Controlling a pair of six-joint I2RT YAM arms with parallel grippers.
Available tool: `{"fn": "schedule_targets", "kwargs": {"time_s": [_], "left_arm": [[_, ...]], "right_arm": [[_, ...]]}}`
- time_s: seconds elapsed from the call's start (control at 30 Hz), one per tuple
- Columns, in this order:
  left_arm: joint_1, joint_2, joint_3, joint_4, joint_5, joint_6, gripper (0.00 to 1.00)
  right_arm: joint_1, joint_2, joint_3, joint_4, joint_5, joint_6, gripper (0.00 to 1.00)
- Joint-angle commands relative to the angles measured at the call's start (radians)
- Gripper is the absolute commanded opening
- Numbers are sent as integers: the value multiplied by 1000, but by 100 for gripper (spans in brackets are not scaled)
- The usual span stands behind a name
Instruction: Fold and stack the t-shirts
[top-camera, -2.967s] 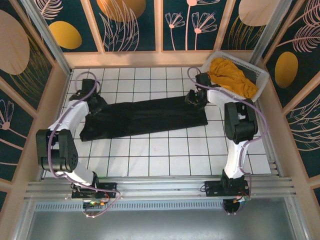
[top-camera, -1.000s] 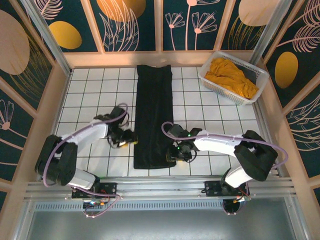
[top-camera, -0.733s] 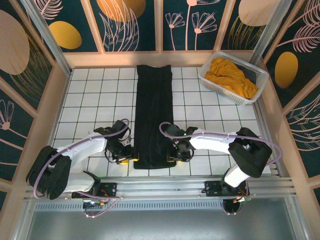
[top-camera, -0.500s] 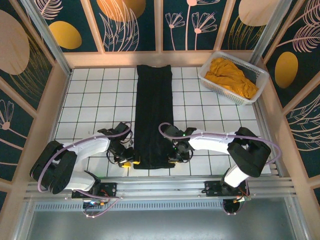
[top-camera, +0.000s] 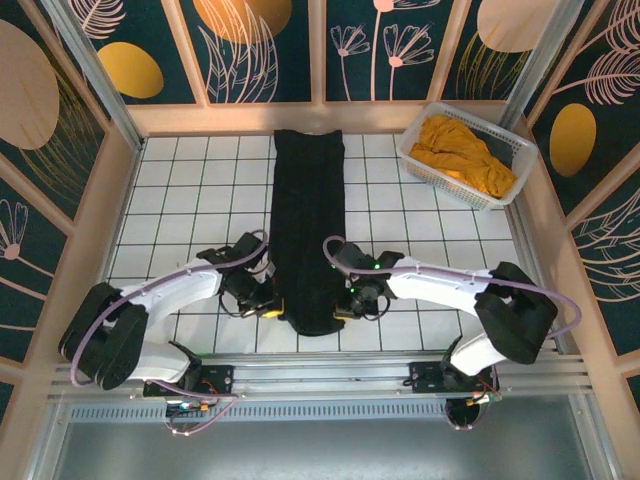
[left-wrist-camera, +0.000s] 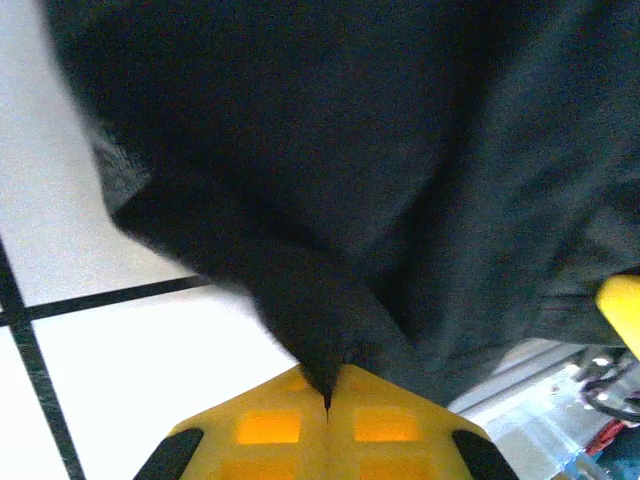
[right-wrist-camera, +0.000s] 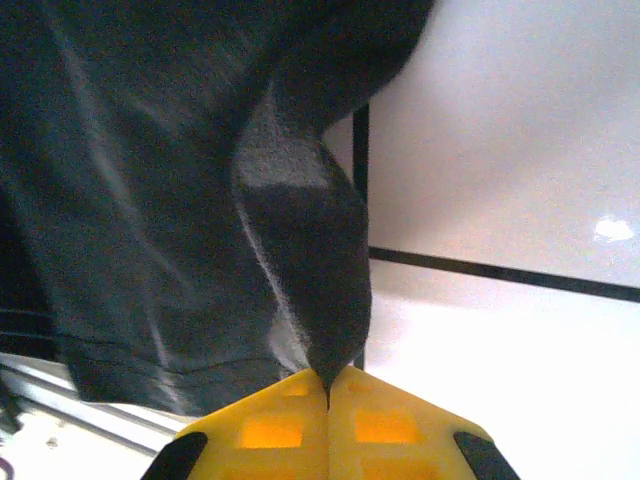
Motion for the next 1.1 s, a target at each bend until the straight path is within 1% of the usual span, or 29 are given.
{"fn": "schedule_targets", "kwargs": {"time_s": [0.0,0.1,0.2,0.33,0.43,0.5,0.53,0.67,0.83,0.87,0.9,0.93,0.97,1.0,1.03,1.07], "left_arm": [[46,-56,81,-30,-69,-26,0],[113,-66,110,33,-83,-43,0],[170,-28,170,102,-75,-60,0],[212,96,280,181,-67,-61,0],[243,192,358,203,-89,-48,0],[260,252,391,229,-94,-42,0],[270,288,410,241,-96,-36,0],[292,438,502,258,-120,-20,0],[305,561,611,274,-145,-20,0],[307,579,637,270,-150,-16,8],[307,591,659,256,-163,-11,21],[307,594,680,243,-181,-6,38],[307,584,686,239,-194,-4,49],[307,569,682,240,-202,-5,58],[306,541,664,243,-210,-4,63],[307,511,635,242,-217,-7,66]], "right_arm": [[-64,-49,87,-64,31,5,0],[-145,-41,145,-64,21,-15,0],[-228,11,217,-46,0,-51,0],[-315,154,375,-41,-1,-109,0],[-370,287,509,-47,0,-145,0],[-375,364,586,-59,6,-159,0],[-407,398,619,-68,6,-163,0],[-436,532,746,-92,21,-178,0],[-457,657,882,-129,50,-190,0],[-462,676,908,-138,50,-192,1],[-465,688,924,-137,44,-198,10],[-465,692,940,-134,46,-206,24],[-465,685,946,-127,54,-215,36],[-465,671,942,-121,68,-220,45],[-467,651,932,-116,83,-223,55],[-468,626,913,-109,101,-225,62]]}}
